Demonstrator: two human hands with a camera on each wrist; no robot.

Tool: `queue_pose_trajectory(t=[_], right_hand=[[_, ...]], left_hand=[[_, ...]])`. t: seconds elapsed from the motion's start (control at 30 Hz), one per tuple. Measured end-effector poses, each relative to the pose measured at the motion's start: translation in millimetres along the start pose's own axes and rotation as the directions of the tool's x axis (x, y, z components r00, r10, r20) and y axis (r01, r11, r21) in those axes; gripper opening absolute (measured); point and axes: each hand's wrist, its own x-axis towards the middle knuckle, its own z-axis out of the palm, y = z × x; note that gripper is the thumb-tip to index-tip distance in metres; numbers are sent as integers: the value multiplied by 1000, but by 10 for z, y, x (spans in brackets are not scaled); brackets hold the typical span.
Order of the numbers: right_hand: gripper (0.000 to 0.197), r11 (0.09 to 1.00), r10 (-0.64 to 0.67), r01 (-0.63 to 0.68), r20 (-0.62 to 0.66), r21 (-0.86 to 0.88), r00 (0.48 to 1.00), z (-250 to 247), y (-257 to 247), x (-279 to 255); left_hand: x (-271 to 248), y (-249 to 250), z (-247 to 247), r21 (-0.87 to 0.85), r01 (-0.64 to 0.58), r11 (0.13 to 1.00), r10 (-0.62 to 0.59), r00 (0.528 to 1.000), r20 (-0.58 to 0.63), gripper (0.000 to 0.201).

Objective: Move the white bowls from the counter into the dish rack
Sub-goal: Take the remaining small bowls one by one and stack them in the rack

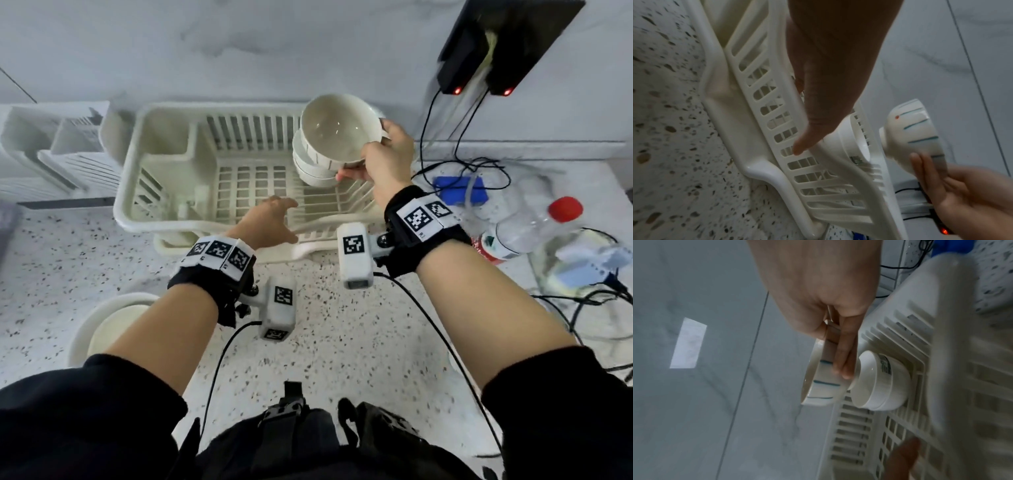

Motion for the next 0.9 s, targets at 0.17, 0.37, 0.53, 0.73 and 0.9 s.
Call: queue_pose_trajectory(t=[0.17,0.37,0.53,0.73,0.9], right_hand=[[50,998,24,-27,-45,-56,999,123,53,414],[54,989,77,-82,-43,-126,996,260,209,688],[57,981,123,-124,-13,-152,992,320,325,762],[59,981,148,-149,-18,-126,989,324,352,819],[60,976,167,-167,-7,-143,986,320,379,829]], left_hand=[[169,-170,40,35,-7,999,4,998,62,75],[281,-258,70,58,-71,996,64,990,122,76],[329,-318,90,71,-71,995,60,987,150,77],[342,-315,88,72,-82,994,70,984,166,75],[336,-308,85,66,-90,994,78,984,161,74]])
